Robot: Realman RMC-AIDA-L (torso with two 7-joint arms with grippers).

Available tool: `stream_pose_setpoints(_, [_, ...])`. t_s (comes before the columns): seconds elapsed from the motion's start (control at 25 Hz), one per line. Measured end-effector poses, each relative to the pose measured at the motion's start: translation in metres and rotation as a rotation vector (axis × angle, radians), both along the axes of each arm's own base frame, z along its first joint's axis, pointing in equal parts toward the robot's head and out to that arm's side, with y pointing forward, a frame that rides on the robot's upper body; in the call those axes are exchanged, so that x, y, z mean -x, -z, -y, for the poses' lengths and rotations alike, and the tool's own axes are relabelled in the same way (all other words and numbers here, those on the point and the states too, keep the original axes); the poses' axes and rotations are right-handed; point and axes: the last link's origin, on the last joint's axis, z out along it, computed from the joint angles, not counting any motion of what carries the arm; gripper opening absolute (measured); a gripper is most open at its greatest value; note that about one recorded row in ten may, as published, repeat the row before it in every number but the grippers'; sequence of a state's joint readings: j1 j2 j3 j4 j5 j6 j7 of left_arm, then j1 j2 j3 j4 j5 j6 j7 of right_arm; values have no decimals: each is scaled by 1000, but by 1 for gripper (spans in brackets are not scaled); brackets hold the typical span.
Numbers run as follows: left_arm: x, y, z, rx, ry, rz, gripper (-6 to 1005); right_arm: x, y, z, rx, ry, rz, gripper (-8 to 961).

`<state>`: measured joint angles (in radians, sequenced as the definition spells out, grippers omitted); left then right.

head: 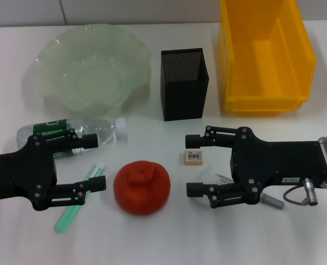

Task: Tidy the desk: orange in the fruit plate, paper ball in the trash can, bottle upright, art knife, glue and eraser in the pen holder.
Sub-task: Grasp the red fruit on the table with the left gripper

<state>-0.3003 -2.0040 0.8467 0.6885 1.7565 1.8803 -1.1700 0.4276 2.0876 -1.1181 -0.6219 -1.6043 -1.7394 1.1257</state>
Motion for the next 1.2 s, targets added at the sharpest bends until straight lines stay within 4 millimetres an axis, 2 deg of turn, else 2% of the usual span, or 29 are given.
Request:
stream_pose_setpoints(0.76, [-2,9,-8,-55,-7,-8,797,-7,4,6,-23,34,-50,823])
stream_pose_setpoints(0.84, [-3,18,-12,-104,-10,-17,797,-10,5,7,-32,46,-61,823])
stream_pose_setpoints(0.88, [-3,20,-13,-118,-13,-24,797,-19,3,10,-76,89,-88,823])
stream_pose_setpoints(0.96, [-2,27,-17,-137,-22,-36,797,-24,2,12,-100,112,-98,823])
stream_pose_setpoints(1.0, [0,37,-20,-128,-40,-38,797,-33,0,17,-133,151,-110,823])
stream_pose_setpoints(1.04, [0,37,-20,-128,-40,-38,797,-33,0,17,-133,151,-110,823])
stream_pose_setpoints(1.2, [3,58,-22,-115,-72,-51,797,-54,-9,28,-201,244,-121,824])
